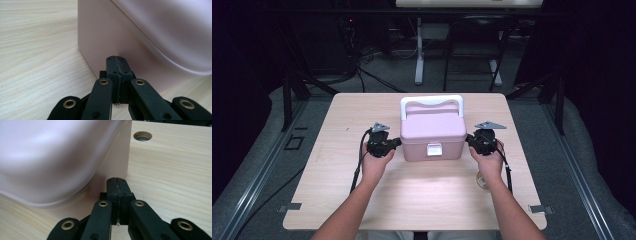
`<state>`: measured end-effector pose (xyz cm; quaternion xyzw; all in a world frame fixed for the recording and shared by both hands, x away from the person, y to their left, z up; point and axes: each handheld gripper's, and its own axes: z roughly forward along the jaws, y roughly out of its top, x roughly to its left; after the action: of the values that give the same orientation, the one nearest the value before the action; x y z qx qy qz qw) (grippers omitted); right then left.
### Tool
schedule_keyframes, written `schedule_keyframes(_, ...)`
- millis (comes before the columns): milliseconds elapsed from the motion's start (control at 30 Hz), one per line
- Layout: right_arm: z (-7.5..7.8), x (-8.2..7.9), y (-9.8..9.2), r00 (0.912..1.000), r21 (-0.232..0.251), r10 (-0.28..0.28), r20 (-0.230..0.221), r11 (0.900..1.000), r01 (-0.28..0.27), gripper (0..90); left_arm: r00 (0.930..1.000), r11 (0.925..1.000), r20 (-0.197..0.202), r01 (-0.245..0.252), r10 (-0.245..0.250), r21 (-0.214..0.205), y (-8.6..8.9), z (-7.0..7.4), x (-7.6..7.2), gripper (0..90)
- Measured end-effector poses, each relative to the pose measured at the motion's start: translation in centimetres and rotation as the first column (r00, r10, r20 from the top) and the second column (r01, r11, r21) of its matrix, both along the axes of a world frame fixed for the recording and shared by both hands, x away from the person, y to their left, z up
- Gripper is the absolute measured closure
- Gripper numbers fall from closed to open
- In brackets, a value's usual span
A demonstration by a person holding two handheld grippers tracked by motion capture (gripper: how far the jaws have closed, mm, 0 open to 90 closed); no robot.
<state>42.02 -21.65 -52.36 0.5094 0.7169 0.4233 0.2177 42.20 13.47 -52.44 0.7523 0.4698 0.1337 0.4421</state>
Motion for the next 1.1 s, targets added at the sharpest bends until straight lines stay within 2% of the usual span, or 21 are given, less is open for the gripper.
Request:
schedule_keyframes(567,0.1,-1.4,1.4,0.9997,-0.017,0.025,0.002,0.9996,-0.025,90.0,1.0000,0.9999,-0.006,0.000,0.000,0.011,1.4,0.1,-1.1,90.0)
schedule_keyframes(1100,0.1,-3.6,3.0,0.9977,-0.034,0.067,0.005,0.9972,-0.067,90.0,0.9999,0.9999,-0.010,0.012,-0.012,0.003,3.3,0.1,-3.4,90.0)
